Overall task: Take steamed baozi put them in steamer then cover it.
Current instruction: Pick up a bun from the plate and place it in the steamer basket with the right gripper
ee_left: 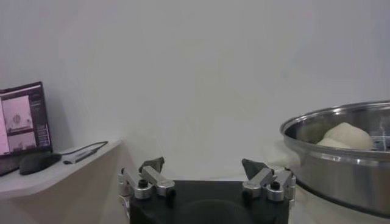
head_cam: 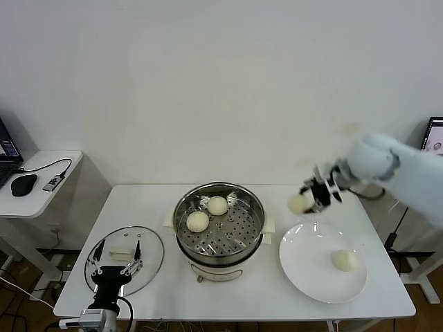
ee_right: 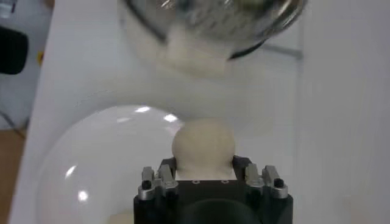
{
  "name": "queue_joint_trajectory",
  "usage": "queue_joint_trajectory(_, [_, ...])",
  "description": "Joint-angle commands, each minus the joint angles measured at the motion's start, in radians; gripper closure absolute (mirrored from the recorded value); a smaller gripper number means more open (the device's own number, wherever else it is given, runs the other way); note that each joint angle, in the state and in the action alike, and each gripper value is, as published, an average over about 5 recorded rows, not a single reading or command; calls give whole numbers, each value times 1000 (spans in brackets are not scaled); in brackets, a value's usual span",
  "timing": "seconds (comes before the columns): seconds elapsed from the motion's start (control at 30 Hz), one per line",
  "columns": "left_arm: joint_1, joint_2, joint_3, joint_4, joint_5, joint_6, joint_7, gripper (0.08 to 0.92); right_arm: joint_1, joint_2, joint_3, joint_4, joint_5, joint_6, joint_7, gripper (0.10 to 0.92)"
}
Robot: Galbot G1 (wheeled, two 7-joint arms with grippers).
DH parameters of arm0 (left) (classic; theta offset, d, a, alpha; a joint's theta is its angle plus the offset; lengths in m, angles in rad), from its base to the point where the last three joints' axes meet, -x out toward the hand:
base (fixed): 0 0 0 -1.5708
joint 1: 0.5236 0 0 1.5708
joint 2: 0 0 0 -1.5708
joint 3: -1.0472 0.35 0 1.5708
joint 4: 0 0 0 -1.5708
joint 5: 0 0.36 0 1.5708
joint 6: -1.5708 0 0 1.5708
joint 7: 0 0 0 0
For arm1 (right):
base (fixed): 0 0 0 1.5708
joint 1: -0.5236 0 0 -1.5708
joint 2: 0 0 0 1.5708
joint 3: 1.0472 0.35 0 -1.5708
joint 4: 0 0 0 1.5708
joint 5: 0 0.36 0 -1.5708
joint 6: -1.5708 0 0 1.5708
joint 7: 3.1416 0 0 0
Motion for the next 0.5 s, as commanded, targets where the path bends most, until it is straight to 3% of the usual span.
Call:
queue_joint_trajectory(0.03, [0,-2,-5,-4,1,-1,-2,177,218,264,-100,-38,106,112,9,444])
queue_joint_trajectory(0.27, [1,-8,-13,-12,3,-1,-4,177,149,428,-160,-41,65,277,37,435])
queue_joint_trajectory(0.5, [6,-18,-25,-22,2,-2,-5,177,85,535,-204,-93,-69,485,39,431])
